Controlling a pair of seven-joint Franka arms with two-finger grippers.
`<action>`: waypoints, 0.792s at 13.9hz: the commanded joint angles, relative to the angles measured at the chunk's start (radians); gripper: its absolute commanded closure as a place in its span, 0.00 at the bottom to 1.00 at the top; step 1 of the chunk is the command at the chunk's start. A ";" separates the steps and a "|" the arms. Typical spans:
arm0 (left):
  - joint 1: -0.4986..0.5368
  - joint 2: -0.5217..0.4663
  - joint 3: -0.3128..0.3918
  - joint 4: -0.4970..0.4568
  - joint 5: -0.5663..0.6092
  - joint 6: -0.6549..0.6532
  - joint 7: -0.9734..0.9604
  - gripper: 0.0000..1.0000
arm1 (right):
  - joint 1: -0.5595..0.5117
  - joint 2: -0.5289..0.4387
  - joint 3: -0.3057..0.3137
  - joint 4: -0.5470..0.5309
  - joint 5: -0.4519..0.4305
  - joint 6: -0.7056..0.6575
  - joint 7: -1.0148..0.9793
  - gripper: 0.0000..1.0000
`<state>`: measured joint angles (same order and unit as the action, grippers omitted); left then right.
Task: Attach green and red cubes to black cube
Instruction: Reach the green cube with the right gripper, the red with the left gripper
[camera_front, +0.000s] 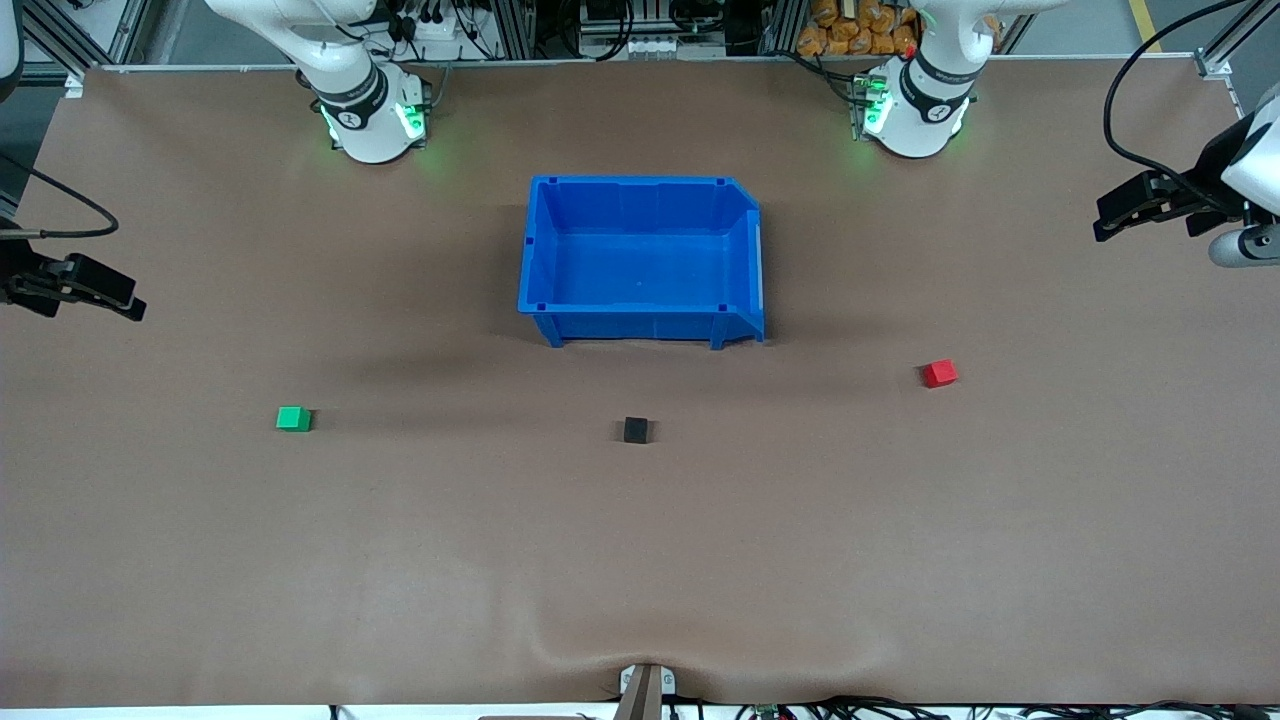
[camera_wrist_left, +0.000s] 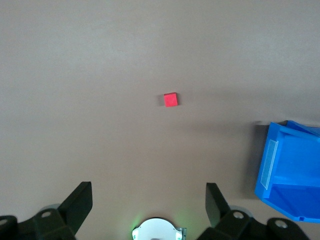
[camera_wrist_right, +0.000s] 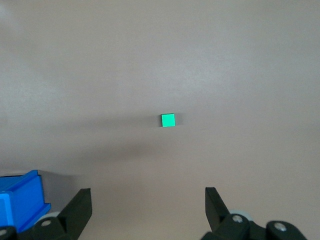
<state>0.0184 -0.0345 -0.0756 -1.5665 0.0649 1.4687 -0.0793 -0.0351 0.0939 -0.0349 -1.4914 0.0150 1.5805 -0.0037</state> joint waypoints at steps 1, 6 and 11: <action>0.009 0.001 -0.003 0.013 -0.004 -0.021 0.024 0.00 | -0.017 0.010 0.013 0.020 -0.007 -0.004 0.007 0.00; -0.004 0.010 -0.001 0.020 0.013 -0.021 0.013 0.00 | -0.012 0.009 0.013 0.020 -0.009 -0.008 0.011 0.00; 0.009 0.050 -0.003 -0.012 0.000 -0.021 0.021 0.00 | -0.017 0.012 0.015 0.020 -0.004 -0.004 0.011 0.00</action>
<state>0.0203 0.0049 -0.0746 -1.5714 0.0649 1.4644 -0.0794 -0.0351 0.0940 -0.0342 -1.4911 0.0154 1.5805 -0.0033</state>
